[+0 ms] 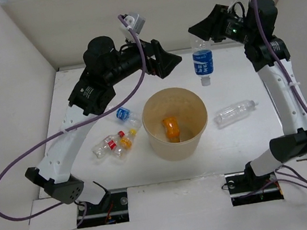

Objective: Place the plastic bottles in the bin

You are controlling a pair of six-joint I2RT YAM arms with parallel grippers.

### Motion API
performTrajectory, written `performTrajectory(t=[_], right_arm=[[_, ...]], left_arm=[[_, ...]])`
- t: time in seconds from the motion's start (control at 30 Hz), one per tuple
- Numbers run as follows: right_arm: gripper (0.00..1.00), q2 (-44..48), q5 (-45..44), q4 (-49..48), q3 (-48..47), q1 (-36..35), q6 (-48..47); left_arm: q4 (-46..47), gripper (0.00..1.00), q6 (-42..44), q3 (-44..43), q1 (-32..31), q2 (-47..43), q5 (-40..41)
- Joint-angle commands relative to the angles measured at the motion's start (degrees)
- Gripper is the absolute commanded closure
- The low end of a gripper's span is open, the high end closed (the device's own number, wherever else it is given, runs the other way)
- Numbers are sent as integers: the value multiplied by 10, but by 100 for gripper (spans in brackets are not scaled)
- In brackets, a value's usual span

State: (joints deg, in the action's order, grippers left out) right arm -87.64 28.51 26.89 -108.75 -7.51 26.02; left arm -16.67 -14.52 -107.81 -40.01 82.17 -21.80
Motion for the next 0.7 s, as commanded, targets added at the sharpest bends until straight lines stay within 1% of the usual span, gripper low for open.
performTrajectory(t=[0.0, 0.07, 0.1, 0.17, 0.2, 0.37, 0.47, 0.57, 0.6, 0.63, 0.67], right_arm=[[100, 21, 103, -142, 40, -25, 88], [100, 27, 123, -179, 45, -32, 116], [100, 27, 132, -210, 45, -49, 147], [100, 27, 145, -239, 45, -56, 157], [100, 27, 146, -273, 45, -70, 176], [100, 33, 151, -324, 50, -113, 211], [100, 33, 159, -376, 63, -145, 243], [100, 39, 164, -388, 74, -174, 249], [100, 39, 159, -388, 74, -175, 249], [100, 46, 159, -388, 81, -181, 249], [98, 46, 159, -388, 93, -182, 249]], left_arm=[[65, 0, 26, -12, 1, 12, -43], [90, 0, 20, -5, 1, 26, -70], [113, 0, 9, 14, 1, 26, -89], [138, 0, 4, 30, 1, 26, -104], [148, 0, -5, 39, 1, 26, -110], [182, 0, -16, 73, 1, 32, -128], [197, 0, -22, 93, 1, 32, -128], [214, 0, -28, 109, 1, 26, -128], [224, 5, -28, 109, 1, 21, -128], [224, 36, -28, 117, 1, 21, -141], [230, 58, -28, 124, 1, 16, -141]])
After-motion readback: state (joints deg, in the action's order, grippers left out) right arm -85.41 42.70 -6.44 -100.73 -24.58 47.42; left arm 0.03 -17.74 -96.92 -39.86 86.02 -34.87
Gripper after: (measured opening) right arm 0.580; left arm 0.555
